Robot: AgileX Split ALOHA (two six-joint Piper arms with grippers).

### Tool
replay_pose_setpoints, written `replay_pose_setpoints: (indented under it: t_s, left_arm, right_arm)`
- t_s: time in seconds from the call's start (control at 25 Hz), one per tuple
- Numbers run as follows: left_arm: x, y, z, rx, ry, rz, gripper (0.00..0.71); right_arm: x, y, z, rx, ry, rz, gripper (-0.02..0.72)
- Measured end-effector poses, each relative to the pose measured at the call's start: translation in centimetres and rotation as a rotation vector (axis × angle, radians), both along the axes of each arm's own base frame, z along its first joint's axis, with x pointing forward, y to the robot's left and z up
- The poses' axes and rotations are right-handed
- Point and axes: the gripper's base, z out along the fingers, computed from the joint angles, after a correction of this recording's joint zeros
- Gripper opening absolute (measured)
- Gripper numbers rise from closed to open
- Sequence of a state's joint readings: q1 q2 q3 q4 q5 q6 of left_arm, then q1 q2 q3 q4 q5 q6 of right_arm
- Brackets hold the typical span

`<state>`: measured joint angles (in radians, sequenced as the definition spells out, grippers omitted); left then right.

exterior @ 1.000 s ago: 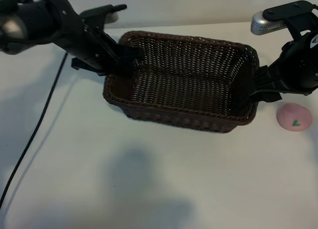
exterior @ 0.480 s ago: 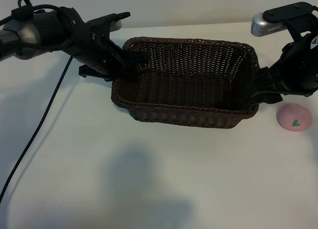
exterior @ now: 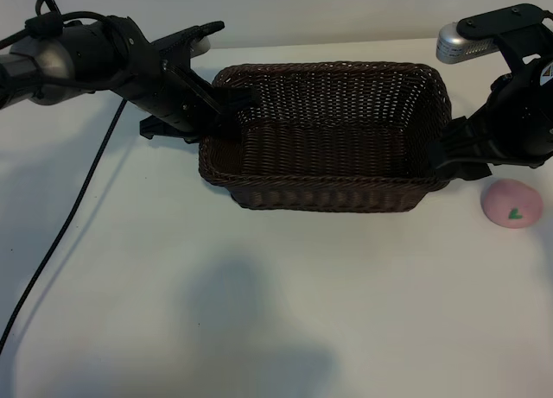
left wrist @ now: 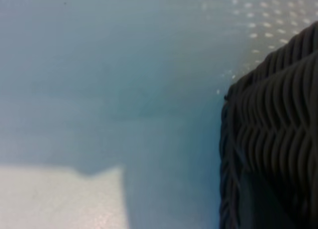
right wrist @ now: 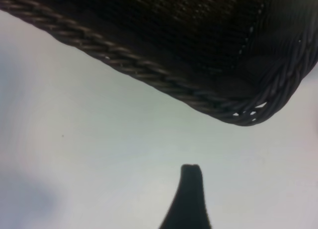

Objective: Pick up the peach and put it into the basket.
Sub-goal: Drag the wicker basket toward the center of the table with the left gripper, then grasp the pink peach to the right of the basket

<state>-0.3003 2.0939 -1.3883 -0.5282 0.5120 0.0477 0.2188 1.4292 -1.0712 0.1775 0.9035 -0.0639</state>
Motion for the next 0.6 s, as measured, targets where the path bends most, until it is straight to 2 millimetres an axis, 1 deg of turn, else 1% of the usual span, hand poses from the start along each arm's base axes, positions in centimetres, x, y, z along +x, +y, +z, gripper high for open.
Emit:
replay_pose_setpoints:
  t_s: [0.04,0.12,0.24,0.32,0.36,0.44,0.6]
  left_arm:
    - [0.0,0.0,0.0,-0.002,0.002,0.0,0.214]
    - [-0.1,0.0,0.0,-0.004,0.011,0.0,0.311]
    - [-0.2,-0.1,0.0,-0.004,0.026,-0.009,0.524]
    - [-0.3,0.0,0.7,-0.002,0.018,-0.019,0.632]
    - [-0.4,0.0,1.1,0.002,0.007,-0.026,0.671]
    - [-0.6,0.2,2.9,0.008,-0.032,-0.039,0.703]
    - [-1.6,0.8,7.0,0.038,-0.104,-0.068,0.697]
  right_arm:
    - [0.0,0.0,0.0,0.0,0.001,0.0,0.594]
    - [0.0,0.0,0.0,0.0,0.001,0.0,0.594]
    - [0.0,0.0,0.0,0.0,0.001,0.0,0.594]
    - [0.0,0.0,0.0,0.0,0.001,0.0,0.594]
    - [0.0,0.0,0.0,0.0,0.001,0.0,0.594]
    - [0.0,0.0,0.0,0.0,0.001,0.0,0.594]
    - [0.0,0.0,0.0,0.0,0.001,0.0,0.594]
